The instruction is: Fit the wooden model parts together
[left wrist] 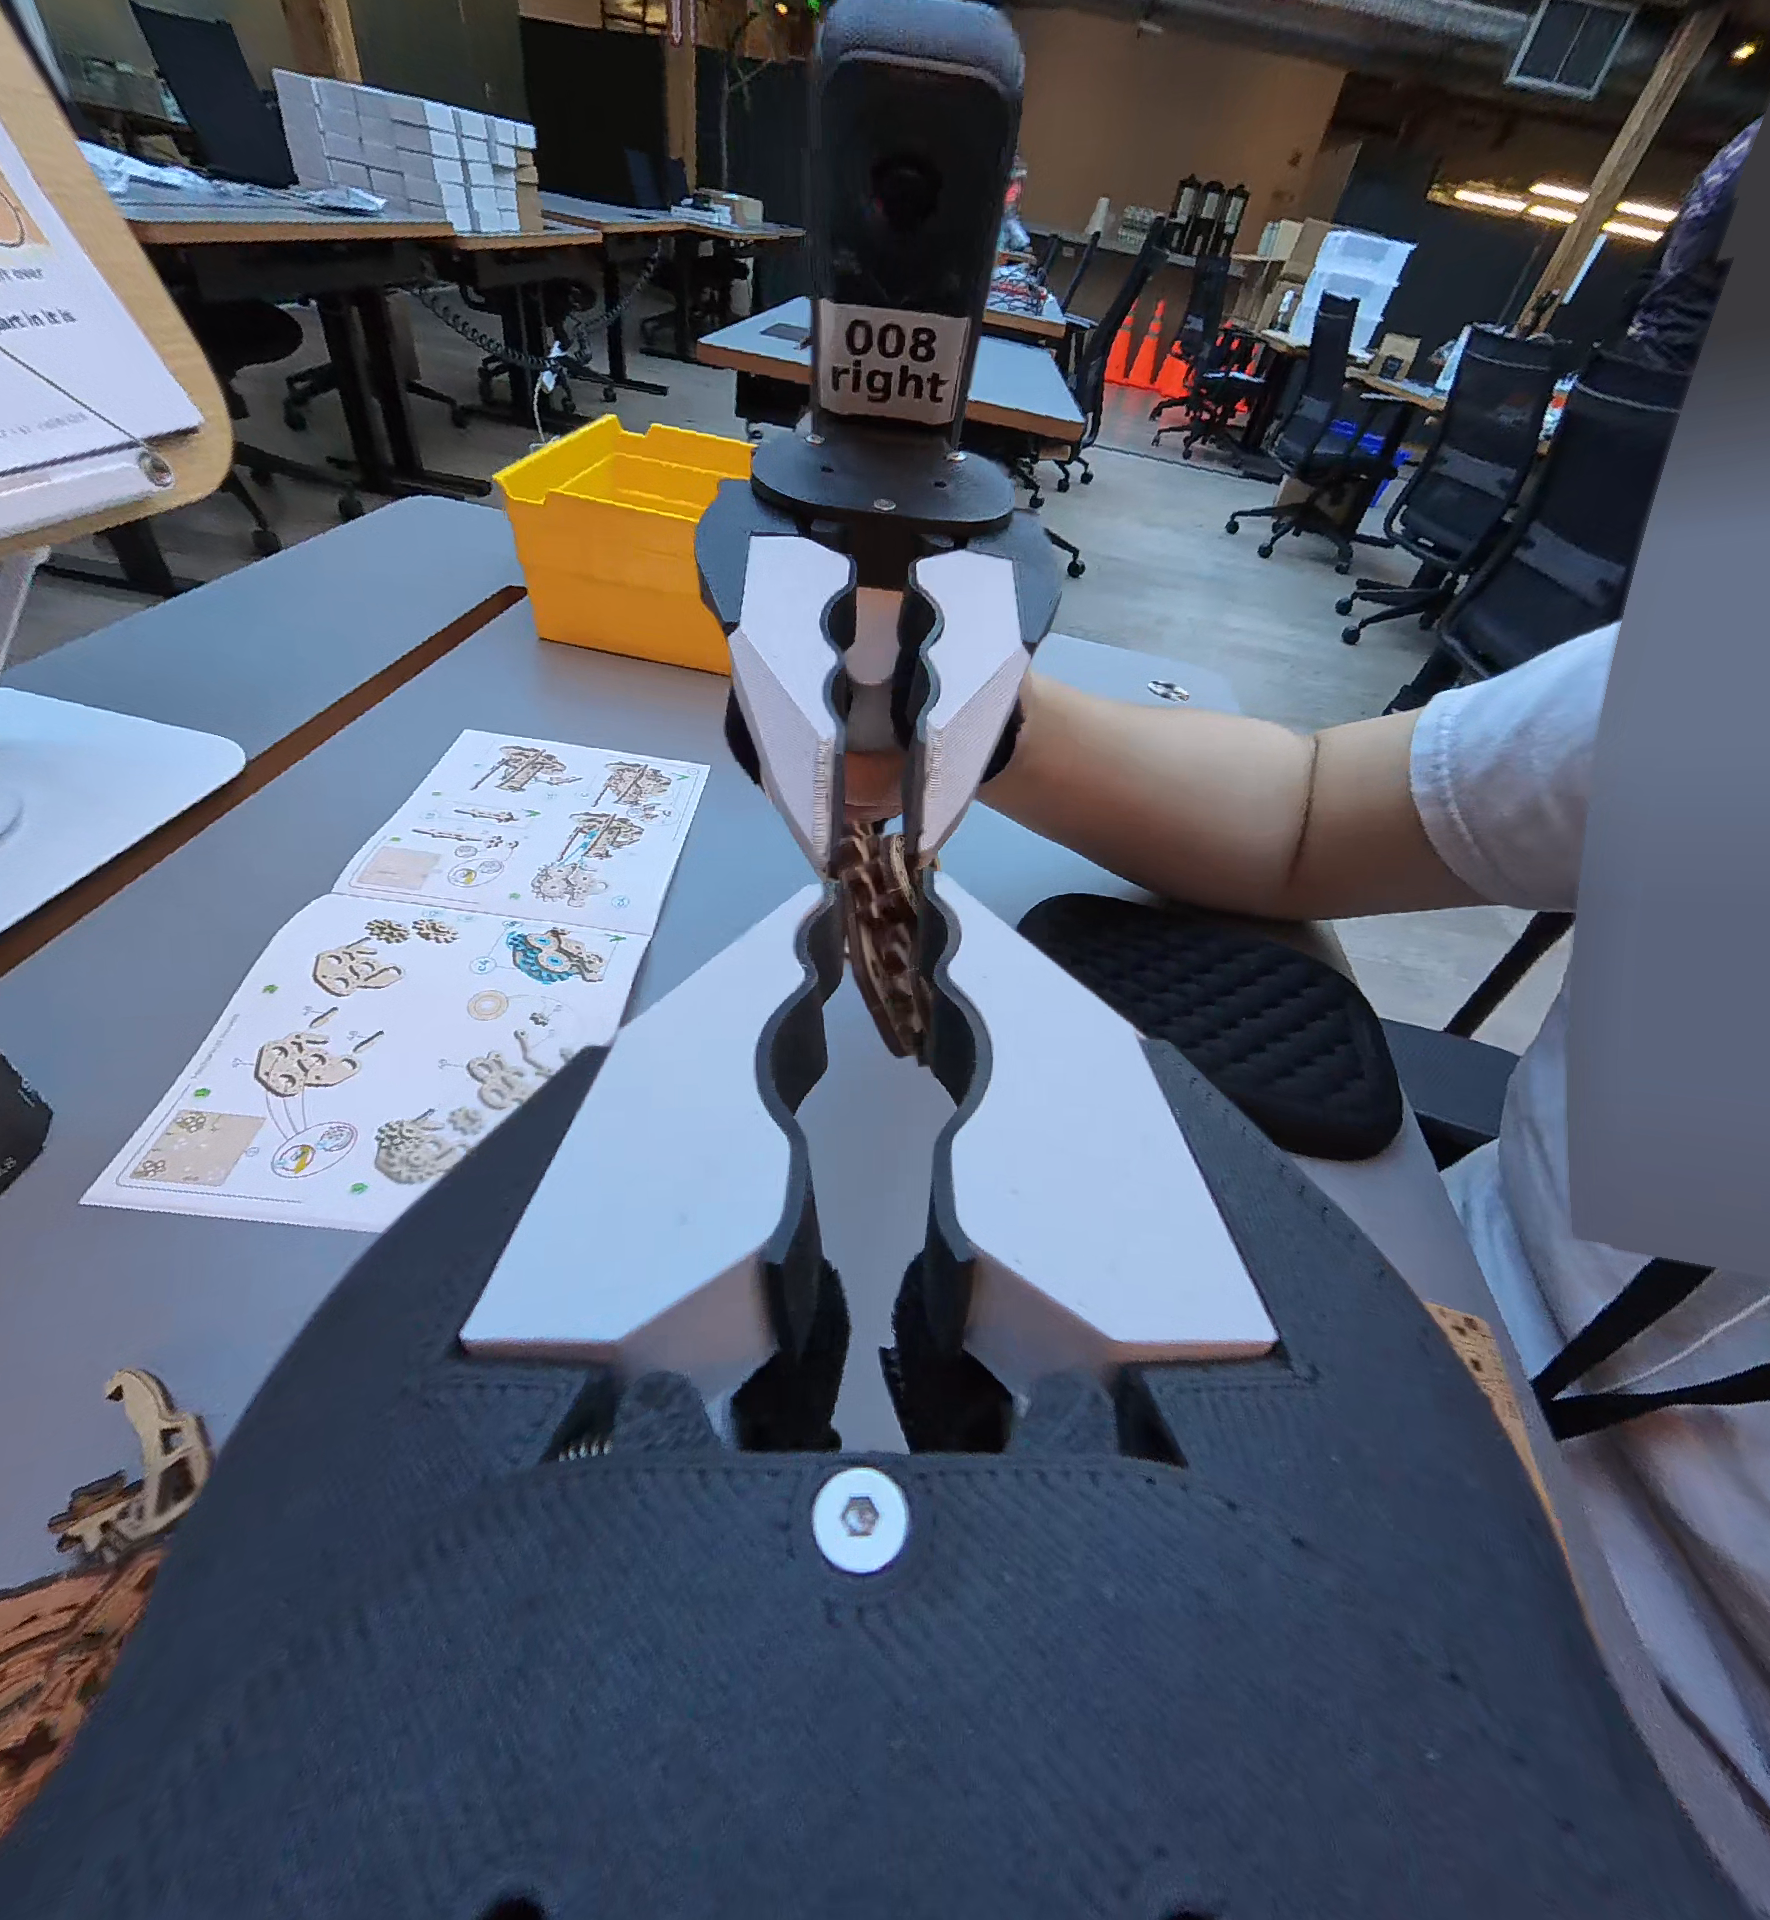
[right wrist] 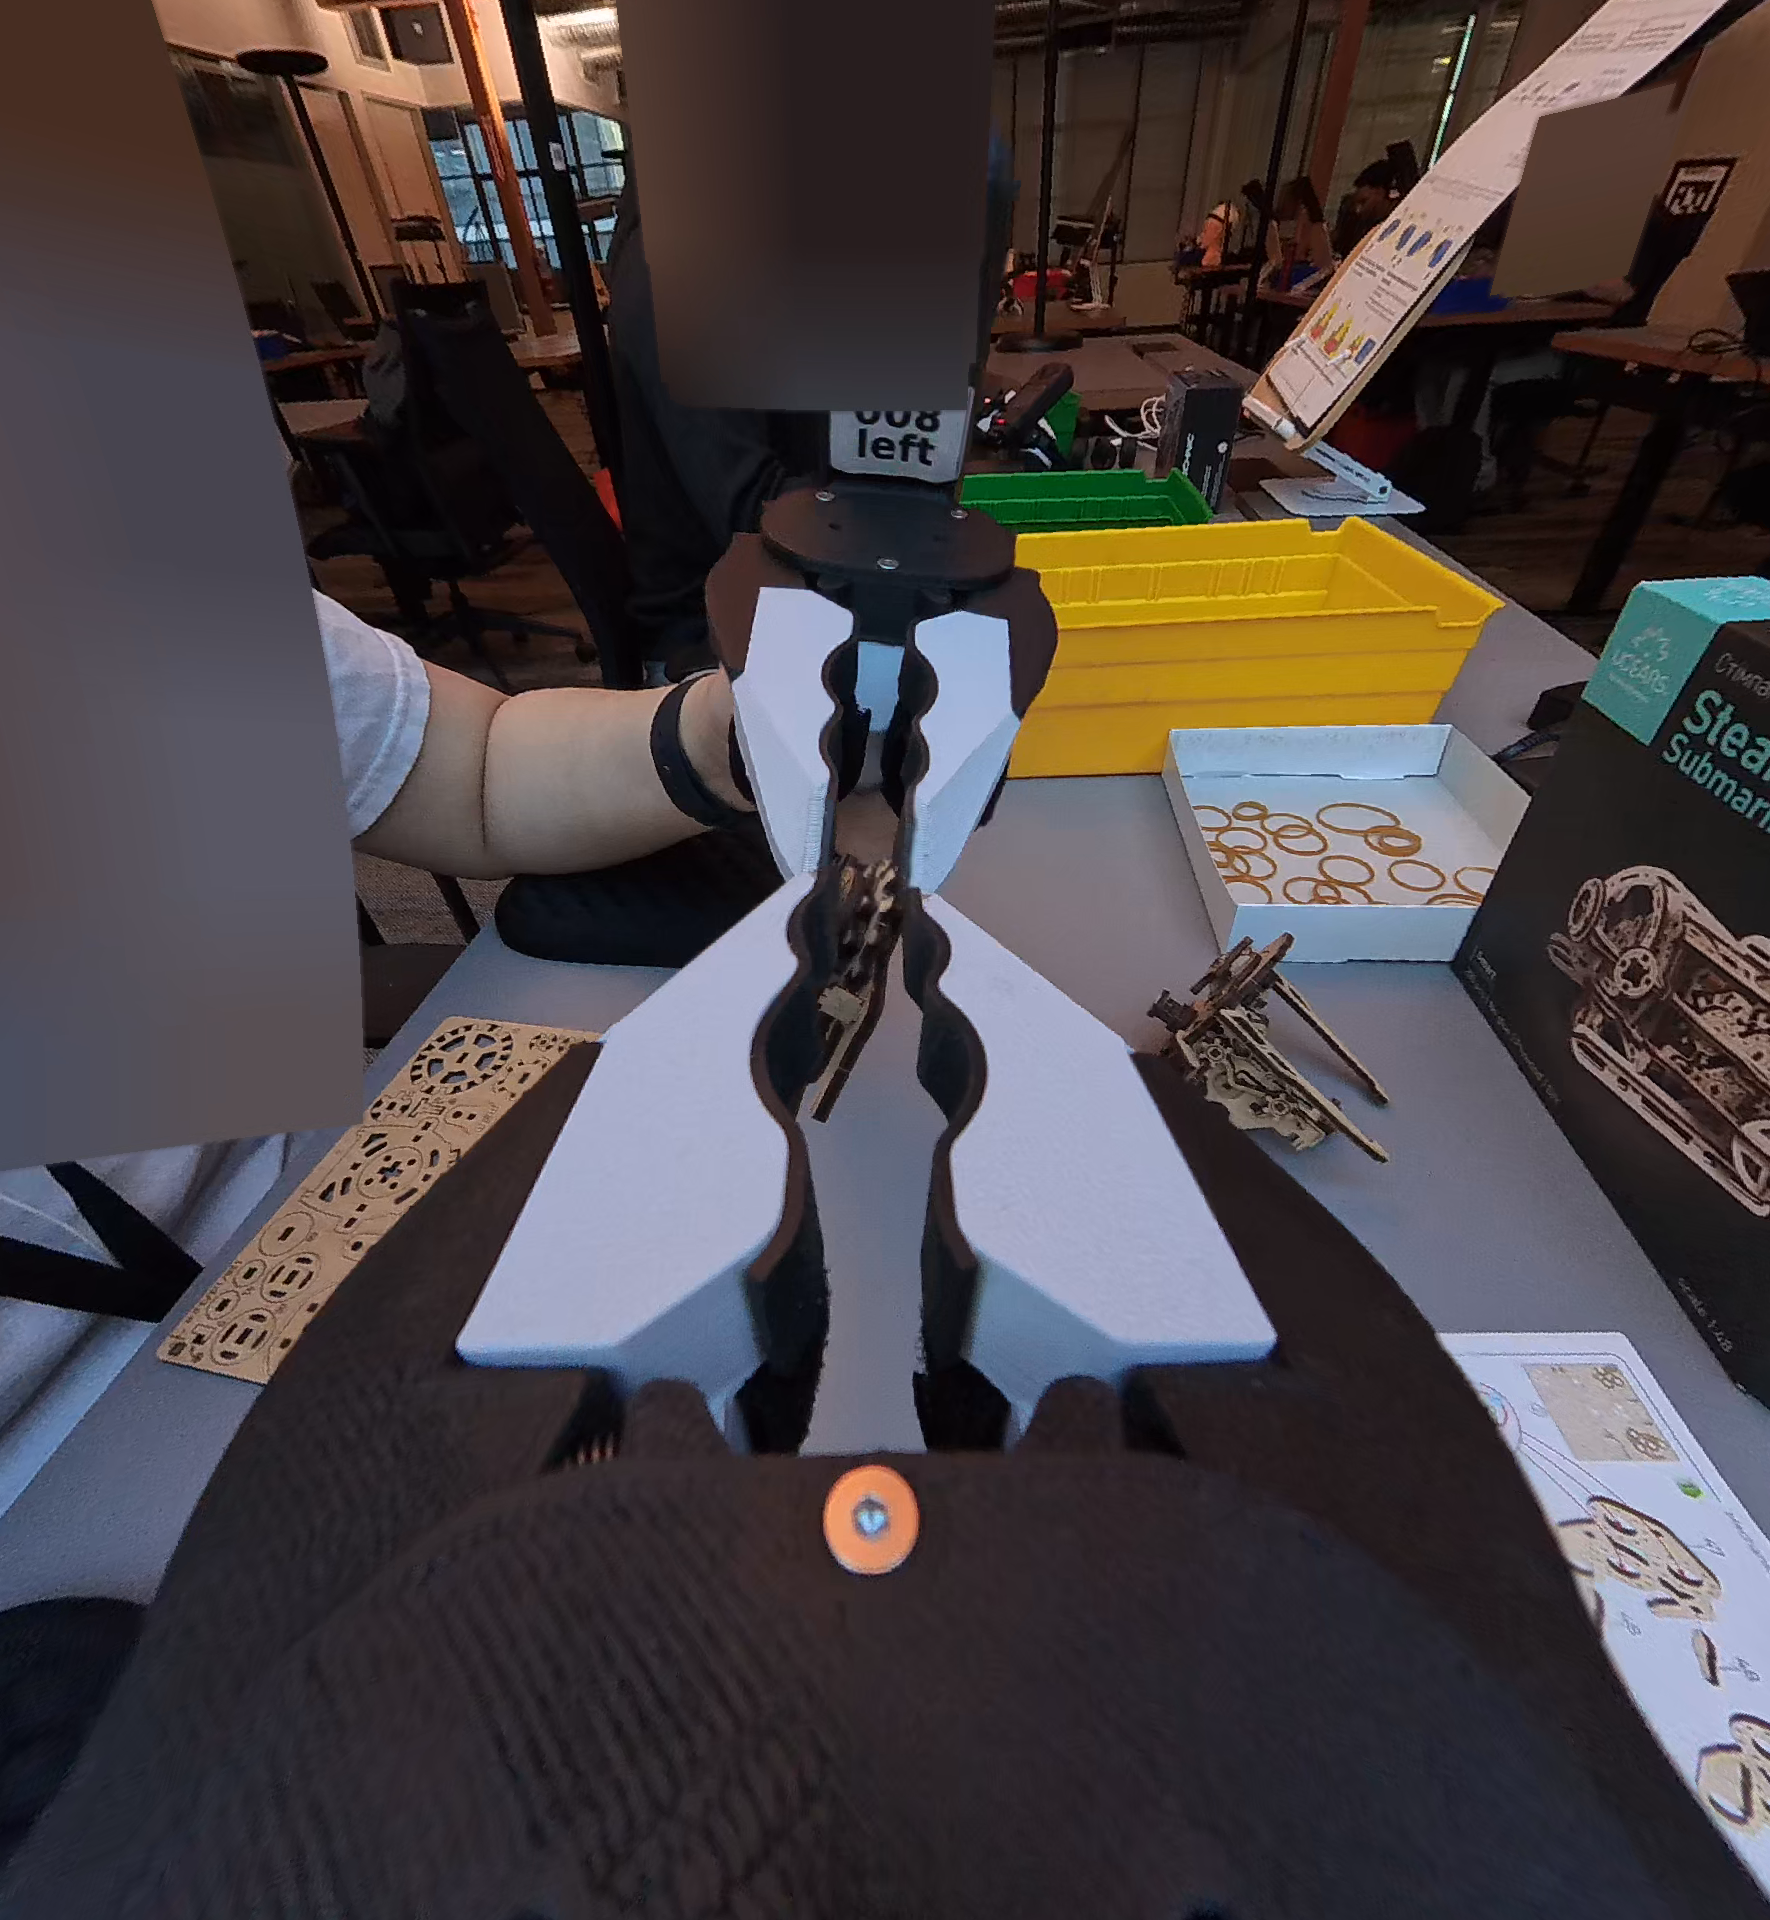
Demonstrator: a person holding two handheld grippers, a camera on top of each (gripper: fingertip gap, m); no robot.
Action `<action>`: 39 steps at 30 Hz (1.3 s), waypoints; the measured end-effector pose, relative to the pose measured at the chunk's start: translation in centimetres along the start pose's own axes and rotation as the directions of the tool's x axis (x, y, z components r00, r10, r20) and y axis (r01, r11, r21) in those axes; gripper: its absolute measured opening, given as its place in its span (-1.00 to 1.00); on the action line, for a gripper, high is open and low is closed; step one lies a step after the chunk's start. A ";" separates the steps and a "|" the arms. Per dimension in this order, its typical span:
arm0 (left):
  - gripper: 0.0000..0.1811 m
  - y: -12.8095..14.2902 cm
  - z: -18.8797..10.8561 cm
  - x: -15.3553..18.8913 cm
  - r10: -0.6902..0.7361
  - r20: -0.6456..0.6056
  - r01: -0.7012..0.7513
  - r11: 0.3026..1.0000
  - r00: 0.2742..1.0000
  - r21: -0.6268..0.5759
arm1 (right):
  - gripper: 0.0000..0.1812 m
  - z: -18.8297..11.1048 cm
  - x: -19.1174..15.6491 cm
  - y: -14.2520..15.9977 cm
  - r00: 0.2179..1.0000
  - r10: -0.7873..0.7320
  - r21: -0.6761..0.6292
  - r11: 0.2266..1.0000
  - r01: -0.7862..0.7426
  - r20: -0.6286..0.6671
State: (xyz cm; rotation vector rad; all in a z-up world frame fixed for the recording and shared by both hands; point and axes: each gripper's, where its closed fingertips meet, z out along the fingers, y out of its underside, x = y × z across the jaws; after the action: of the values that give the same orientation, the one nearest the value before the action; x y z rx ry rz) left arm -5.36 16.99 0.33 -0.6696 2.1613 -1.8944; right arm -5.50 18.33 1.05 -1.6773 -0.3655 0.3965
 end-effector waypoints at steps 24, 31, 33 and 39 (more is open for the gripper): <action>-0.90 -1.3 -0.8 -1.4 -0.239 -0.048 0.243 0.962 0.970 0.123 | -0.87 0.1 1.0 0.5 0.949 0.314 -0.021 0.949 -0.314 0.026; -0.64 -1.5 -2.4 -1.7 -0.235 -0.113 0.250 0.958 0.965 0.141 | -0.87 -1.4 2.0 -0.6 0.951 0.310 0.043 0.950 -0.309 -0.009; -0.65 -1.2 -1.7 -1.7 -0.238 -0.098 0.249 0.959 0.966 0.134 | -0.87 -1.3 1.9 -0.7 0.952 0.305 0.045 0.951 -0.304 -0.003; -0.89 -1.1 -1.2 -1.7 -0.210 -0.074 0.219 0.964 0.975 0.150 | -0.87 -0.9 1.7 -0.4 0.954 0.301 0.040 0.953 -0.301 0.002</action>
State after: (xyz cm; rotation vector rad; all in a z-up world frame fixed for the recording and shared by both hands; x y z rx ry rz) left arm -4.17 18.73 1.37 -0.8576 2.0140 -2.1919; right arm -3.59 18.42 1.52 -1.6974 -0.0955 0.6222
